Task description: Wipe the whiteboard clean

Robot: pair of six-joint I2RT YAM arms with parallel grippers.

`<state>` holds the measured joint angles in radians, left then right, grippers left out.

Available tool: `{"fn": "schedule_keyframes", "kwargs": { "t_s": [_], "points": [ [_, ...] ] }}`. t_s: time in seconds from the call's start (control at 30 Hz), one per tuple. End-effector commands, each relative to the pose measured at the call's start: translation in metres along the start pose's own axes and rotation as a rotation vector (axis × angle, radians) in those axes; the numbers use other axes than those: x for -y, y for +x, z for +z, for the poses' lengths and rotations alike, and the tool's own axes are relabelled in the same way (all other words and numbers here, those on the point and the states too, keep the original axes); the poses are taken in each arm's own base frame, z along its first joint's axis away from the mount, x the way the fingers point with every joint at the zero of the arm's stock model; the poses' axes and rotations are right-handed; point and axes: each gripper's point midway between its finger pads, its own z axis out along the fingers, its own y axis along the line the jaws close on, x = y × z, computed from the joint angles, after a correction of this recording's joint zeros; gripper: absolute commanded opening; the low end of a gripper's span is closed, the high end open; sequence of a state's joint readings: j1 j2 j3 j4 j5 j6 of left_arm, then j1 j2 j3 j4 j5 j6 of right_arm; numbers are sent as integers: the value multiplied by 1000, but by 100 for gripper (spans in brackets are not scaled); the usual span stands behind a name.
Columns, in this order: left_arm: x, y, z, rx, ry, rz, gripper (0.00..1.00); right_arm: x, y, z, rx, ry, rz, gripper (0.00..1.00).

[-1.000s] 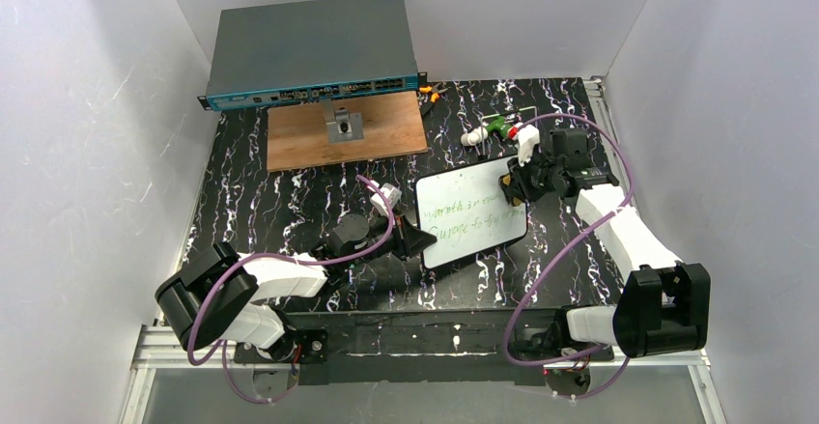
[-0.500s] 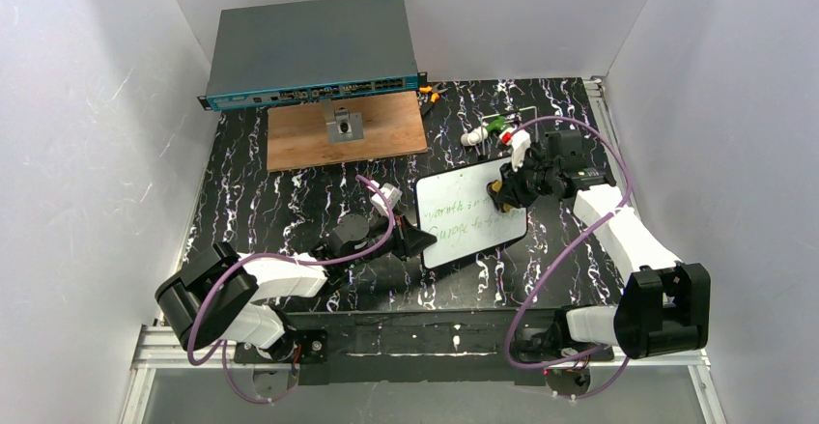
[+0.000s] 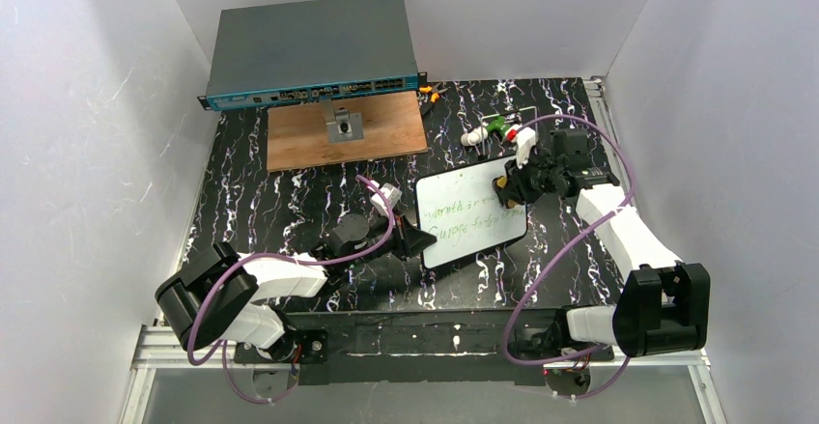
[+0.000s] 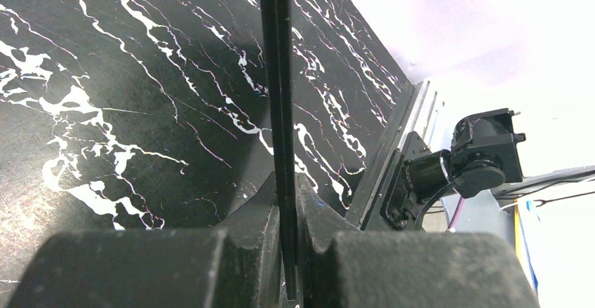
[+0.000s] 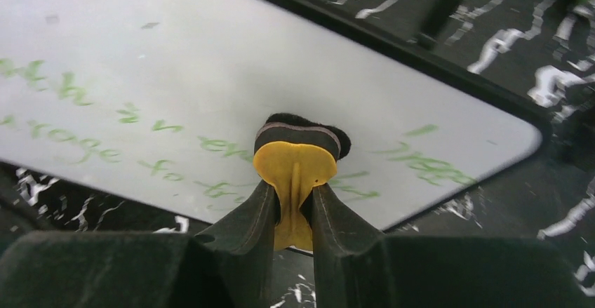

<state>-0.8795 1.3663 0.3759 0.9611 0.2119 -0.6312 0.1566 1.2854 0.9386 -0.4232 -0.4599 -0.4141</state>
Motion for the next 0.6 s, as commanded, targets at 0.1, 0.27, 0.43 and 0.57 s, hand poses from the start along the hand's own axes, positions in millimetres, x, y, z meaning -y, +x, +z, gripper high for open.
{"fn": "schedule_keyframes", "kwargs": {
  "t_s": [0.1, 0.27, 0.43, 0.57],
  "points": [
    [26, -9, 0, 10, 112, 62, 0, -35, -13, 1, 48, -156, -63, 1],
    [26, -9, -1, 11, 108, 61, 0, 25, -14, 1, 24, 160, 15, 1],
    [27, -10, -1, 12, 109, 62, 0, 40, -9, -3, 22, 223, 45, 1],
    [27, -9, -1, 9, 112, 62, 0, 9, -9, 1, 23, 37, -2, 1]
  ]
}}
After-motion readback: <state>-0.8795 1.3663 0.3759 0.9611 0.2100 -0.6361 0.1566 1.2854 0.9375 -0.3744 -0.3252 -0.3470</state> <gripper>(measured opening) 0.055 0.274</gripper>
